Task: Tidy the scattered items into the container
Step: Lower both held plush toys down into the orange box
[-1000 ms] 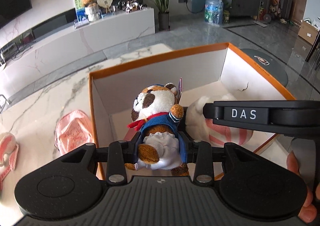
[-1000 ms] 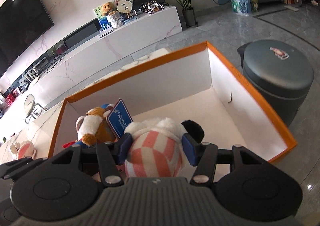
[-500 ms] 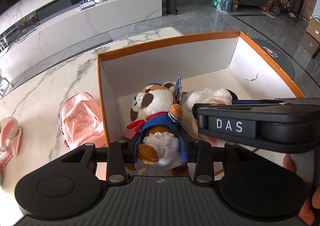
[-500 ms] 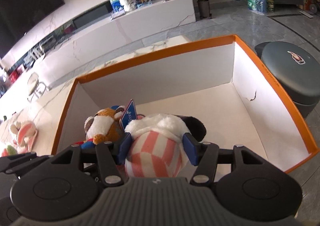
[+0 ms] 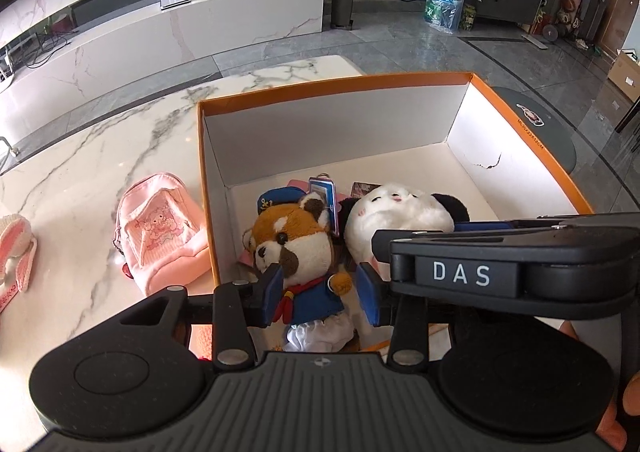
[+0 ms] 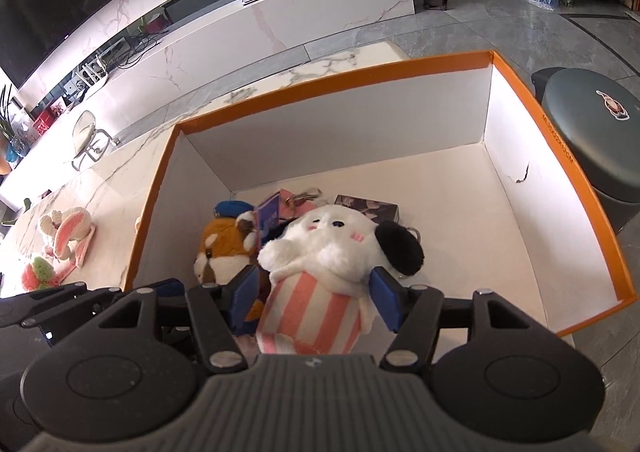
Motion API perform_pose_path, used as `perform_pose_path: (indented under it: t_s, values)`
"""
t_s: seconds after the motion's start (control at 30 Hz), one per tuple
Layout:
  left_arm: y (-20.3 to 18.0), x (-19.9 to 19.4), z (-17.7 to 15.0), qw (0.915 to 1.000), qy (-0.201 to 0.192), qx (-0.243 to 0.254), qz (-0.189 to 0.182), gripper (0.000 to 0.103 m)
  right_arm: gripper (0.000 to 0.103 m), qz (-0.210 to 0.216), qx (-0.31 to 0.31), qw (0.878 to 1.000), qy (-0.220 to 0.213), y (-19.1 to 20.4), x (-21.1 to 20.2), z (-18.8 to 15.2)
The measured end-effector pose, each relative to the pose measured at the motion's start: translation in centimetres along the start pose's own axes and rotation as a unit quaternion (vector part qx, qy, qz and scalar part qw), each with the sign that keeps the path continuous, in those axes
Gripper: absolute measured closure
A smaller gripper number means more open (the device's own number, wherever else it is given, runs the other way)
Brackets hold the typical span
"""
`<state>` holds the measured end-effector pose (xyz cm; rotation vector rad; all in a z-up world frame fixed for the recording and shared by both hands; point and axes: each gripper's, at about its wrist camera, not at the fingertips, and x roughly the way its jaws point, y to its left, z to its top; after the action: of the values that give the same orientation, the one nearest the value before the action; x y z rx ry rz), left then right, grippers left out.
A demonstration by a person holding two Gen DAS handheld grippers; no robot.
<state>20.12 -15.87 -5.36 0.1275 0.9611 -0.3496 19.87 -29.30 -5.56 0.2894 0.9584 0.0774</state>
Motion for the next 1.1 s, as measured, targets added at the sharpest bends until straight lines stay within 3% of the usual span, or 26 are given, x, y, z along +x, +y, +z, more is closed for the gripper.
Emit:
perform_pose_path:
  t_s: [0.1, 0.37, 0.83, 1.1]
  values:
    - [0.2, -0.4, -0.3, 1.0000, -0.007, -0.003, -0.003, 0.056, 0.054, -0.006, 0.002, 1.000, -0.003, 0.0, -0.3, -0.3]
    - [0.7, -1.2, -0.9, 0.9998, -0.015, -0.007, -0.014, 0.056, 0.070, -0.018, -0.018, 1.000, -0.005, 0.9, -1.4, -0.6]
    - [1.4, -1.5, -1.7, 0.9994, -0.016, -0.021, -0.023, 0.058, 0.074, -0.020, -0.028, 0.999, 0.028, 1.5, -0.6, -0.7]
    - [1.7, -3.3, -2.4, 0.9989, -0.034, -0.020, -0.025, 0.057, 0.074, -0.058, -0.048, 0.997, 0.026, 2.9, -0.4, -0.9]
